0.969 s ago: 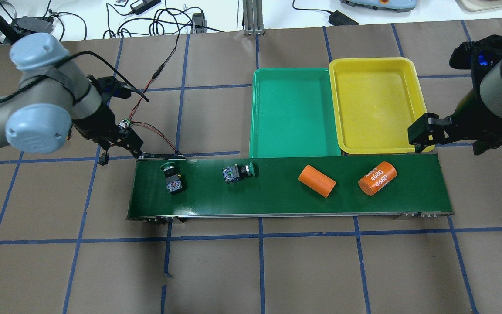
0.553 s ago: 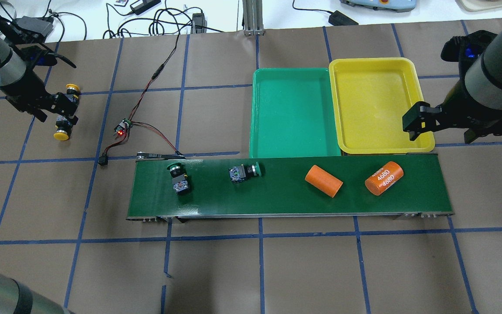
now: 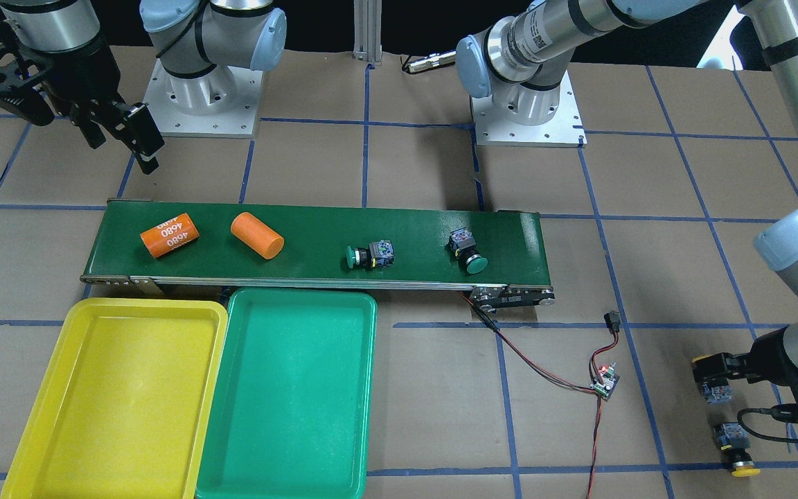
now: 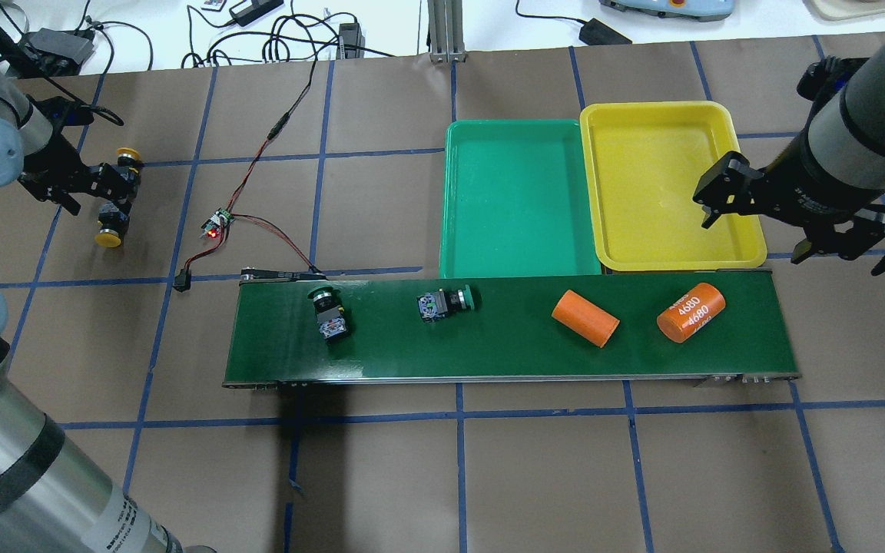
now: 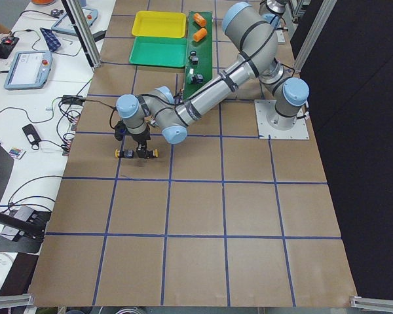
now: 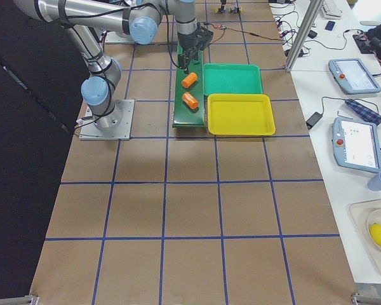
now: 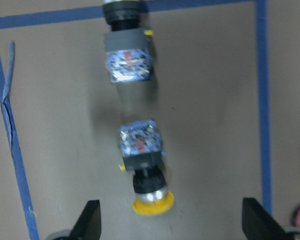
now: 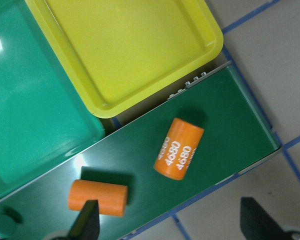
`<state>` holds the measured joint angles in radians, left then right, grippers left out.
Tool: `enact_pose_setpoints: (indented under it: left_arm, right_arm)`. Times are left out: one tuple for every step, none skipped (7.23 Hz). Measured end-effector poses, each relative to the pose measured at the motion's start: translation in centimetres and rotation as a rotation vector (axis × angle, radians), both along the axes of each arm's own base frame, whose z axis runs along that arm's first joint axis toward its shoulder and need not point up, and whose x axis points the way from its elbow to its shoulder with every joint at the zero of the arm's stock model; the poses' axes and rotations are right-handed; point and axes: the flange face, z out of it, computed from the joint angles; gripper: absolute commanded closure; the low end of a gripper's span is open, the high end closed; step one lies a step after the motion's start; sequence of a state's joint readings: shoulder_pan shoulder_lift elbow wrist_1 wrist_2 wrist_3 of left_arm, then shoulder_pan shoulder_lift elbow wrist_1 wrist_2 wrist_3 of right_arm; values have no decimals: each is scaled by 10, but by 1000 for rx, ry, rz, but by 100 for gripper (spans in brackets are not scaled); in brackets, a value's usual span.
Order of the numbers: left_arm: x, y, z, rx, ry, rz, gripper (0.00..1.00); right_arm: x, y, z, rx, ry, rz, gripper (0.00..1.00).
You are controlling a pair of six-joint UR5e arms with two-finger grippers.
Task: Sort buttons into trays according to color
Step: 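Grasp a yellow-capped switch with the left gripper while the right gripper lowers to the belt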
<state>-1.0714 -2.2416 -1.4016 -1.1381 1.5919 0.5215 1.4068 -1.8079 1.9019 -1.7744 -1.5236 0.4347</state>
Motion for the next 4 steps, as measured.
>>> enact_pose_setpoints:
  left_arm:
    - [2, -3, -12, 9, 4, 8, 0]
    - [3, -4, -20, 18, 8, 10, 53]
    - [3, -2, -22, 24, 9, 6, 91]
    - [4, -1, -23, 30, 7, -3, 100]
  right_arm:
    - [7, -3, -4, 8, -78, -127, 0]
    - [11, -5, -9, 25, -120, -214, 0]
    - [18, -6, -13, 39, -138, -263, 0]
    - [28, -6, -16, 54, -146, -300, 0]
